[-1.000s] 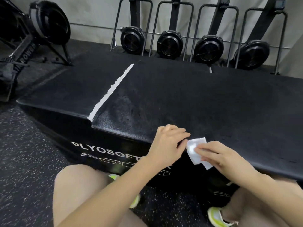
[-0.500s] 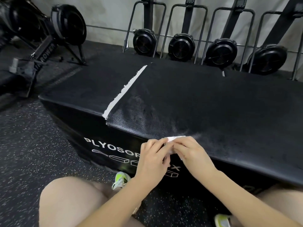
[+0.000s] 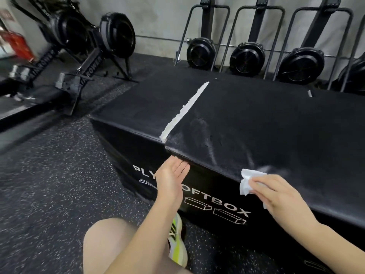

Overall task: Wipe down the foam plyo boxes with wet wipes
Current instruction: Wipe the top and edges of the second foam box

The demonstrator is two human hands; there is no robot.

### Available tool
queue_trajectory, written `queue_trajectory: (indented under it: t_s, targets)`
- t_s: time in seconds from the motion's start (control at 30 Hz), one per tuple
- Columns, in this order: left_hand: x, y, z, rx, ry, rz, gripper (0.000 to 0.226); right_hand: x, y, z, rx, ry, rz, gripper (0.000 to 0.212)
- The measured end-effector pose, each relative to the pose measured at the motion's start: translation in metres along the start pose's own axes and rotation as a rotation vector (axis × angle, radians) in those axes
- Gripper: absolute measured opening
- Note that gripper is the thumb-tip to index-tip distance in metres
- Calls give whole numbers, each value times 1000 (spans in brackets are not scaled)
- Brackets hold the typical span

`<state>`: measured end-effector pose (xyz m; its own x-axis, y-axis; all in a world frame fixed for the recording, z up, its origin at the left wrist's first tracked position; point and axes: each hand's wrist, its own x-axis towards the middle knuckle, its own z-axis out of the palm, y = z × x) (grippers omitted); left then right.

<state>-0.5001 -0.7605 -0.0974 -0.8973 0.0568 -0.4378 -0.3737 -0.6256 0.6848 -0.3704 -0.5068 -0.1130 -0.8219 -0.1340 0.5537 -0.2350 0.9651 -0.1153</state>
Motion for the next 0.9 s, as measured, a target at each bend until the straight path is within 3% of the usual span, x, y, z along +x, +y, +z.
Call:
queue_trajectory:
  t_s: [0.1,0.3,0.4,0.57,0.67,0.7,0.77,0.83,0.9]
  targets:
    - [0,10,0,-75,-65,27,43,31,-19,14,70,-2,55,13]
    - [-5,15,5,-61,-112,29,56,66,-49,35,256,-8,166,13]
    - [-4,16,4,-77,-99,40,59,61,-42,24,190,-88,98,11]
    - [-4,18,2,-57,-125,44,62,16,-3,-10,17,-206,28,54]
    - [-6,20,4,-107,-131,14,62,-5,13,-27,-110,-183,-73,25]
    - [-7,21,4,-128,-125,0,62,-9,14,-27,-140,-175,-82,29]
    - [-6,20,5,-146,-113,-6,63,-8,8,-20,-50,-198,61,18]
    - [-6,19,5,-137,-110,3,64,5,-11,-14,19,-139,162,28]
    - [-4,18,4,-102,-113,11,64,19,-24,2,50,-61,117,41]
